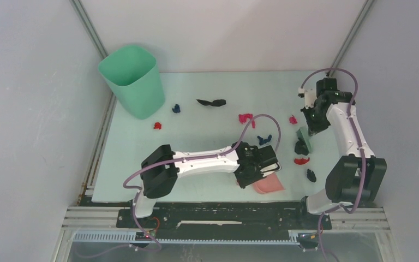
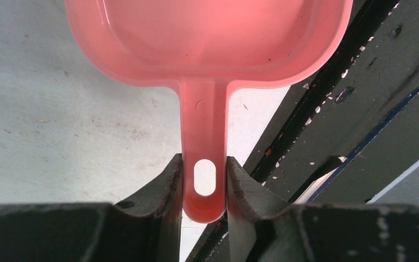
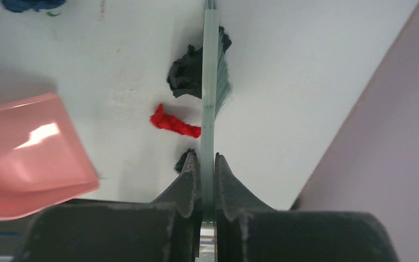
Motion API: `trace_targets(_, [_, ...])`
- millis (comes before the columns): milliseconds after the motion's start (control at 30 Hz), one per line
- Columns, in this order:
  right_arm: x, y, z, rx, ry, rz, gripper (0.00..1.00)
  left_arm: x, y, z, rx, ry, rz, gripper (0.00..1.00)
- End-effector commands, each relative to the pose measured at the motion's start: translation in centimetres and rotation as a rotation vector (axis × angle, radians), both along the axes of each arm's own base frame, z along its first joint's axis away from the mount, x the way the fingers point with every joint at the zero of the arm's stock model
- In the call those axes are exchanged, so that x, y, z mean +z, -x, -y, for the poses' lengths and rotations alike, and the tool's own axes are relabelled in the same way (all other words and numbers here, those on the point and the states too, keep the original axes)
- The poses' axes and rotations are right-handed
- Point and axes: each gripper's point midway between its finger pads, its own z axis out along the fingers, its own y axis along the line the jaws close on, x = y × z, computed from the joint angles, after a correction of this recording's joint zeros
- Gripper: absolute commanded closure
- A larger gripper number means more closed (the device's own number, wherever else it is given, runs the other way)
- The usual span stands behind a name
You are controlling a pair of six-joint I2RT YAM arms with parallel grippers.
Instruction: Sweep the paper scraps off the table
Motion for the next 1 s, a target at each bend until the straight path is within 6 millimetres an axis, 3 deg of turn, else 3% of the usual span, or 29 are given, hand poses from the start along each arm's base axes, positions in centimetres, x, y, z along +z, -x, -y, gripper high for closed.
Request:
trace_targets(0, [0.4, 3.6, -4.2, -0.098, -0.219, -0.079, 1.0, 0.6, -0.6, 1.1, -0.026, 0.004, 0.014, 1.0])
trace_targets(267, [0.6, 7.2, -10.7, -0.019, -0.493, -0.24, 1.0, 0.9, -1.6, 4.0, 0.004, 0.028, 0.023, 1.0])
trace_targets(433, [2.7, 8.5, -13.1, 0.083, -0.528, -0.213, 1.0, 1.2, -2.0, 4.5, 0.022, 0.036, 0.037, 1.0])
trace_targets(533, [4.2, 9.1, -13.2, 0.117, -0.537, -0.19, 1.0, 1.5, -2.1, 4.0, 0.034, 0.039, 0.054, 1.0])
trace_targets(700, [4.6, 10.1, -12.3, 0.148, -0.525, -0.199, 1.0, 1.9, -2.1, 2.4, 0.055, 0.042, 0.076, 1.0])
trace_targets(867, [7.1, 9.5, -10.3, 0.169, -0.501, -0.127, 1.0, 2.5, -1.1, 0.0, 0.086, 0.046, 0.063, 1.0])
trace_targets(967, [8.9, 8.1, -7.8, 0.16, -0.392, -0.035, 1.0, 3.0, 0.0, -2.2, 0.096, 0.039, 0.043, 1.0])
